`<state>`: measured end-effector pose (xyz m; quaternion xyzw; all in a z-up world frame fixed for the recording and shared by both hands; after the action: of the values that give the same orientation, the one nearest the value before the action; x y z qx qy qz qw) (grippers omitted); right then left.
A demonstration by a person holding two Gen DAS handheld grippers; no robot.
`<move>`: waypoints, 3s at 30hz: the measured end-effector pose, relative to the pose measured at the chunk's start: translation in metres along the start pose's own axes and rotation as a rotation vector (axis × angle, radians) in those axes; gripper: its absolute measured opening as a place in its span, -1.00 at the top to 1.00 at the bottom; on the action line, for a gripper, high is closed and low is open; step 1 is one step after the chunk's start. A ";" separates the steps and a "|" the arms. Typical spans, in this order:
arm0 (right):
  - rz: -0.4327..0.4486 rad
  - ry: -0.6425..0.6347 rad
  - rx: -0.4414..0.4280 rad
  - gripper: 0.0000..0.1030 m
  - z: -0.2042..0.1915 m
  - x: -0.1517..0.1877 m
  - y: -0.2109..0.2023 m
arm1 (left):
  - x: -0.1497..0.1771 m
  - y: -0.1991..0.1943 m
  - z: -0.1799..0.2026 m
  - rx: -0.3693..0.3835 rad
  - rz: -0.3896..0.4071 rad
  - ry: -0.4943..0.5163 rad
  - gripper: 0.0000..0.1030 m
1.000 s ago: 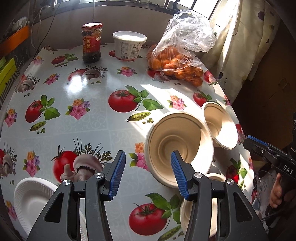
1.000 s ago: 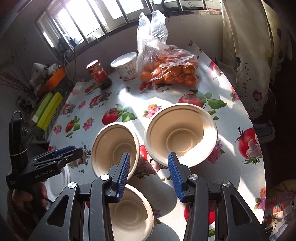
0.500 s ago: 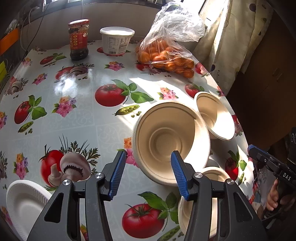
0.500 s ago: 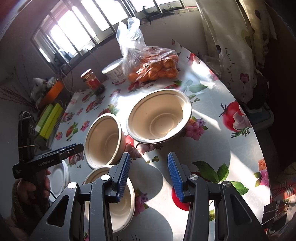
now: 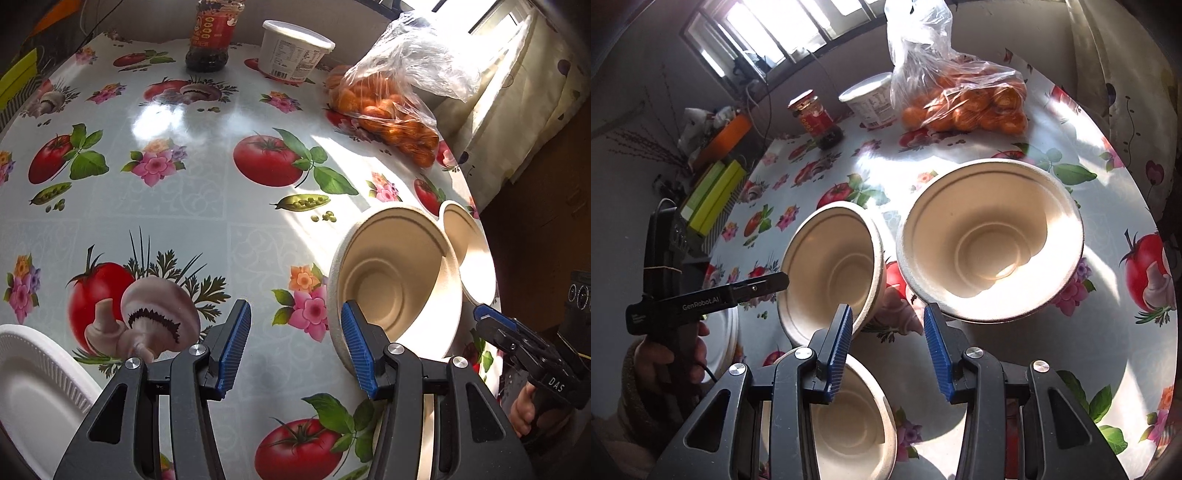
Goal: Organize plates and bowls
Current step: 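Close the left tool on a beige bowl rim while the right tool grips another bowl, then lift the left tool's bowl while the right tool lifts its bowl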
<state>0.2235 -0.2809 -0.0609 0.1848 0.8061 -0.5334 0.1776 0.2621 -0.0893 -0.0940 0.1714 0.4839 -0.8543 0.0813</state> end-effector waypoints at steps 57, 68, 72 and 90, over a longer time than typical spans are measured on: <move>-0.041 0.029 -0.020 0.78 -0.009 -0.002 0.029 | -0.001 0.003 0.023 0.047 0.030 0.059 0.86; -0.047 0.049 -0.006 0.80 -0.005 -0.004 0.028 | -0.006 0.000 0.028 0.048 0.028 0.061 0.87; -0.038 0.053 -0.012 0.80 -0.005 -0.007 0.025 | -0.010 -0.003 0.030 0.052 0.039 0.057 0.87; 0.068 0.067 -0.053 0.80 -0.009 -0.020 -0.003 | -0.016 -0.024 0.046 0.062 0.103 0.085 0.87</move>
<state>0.2386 -0.2756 -0.0458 0.2250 0.8187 -0.4992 0.1731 0.2595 -0.1161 -0.0471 0.2348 0.4507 -0.8555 0.0990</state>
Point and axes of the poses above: each gripper's, at about its wrist camera, not at the fingertips, and y roughly the way its jaws point, z to its right, x to its underside, the point moved 9 cm from there along y, roughly the way its jaws point, and after that the axes turned 7 degrees about x, right-handed, at the moved point
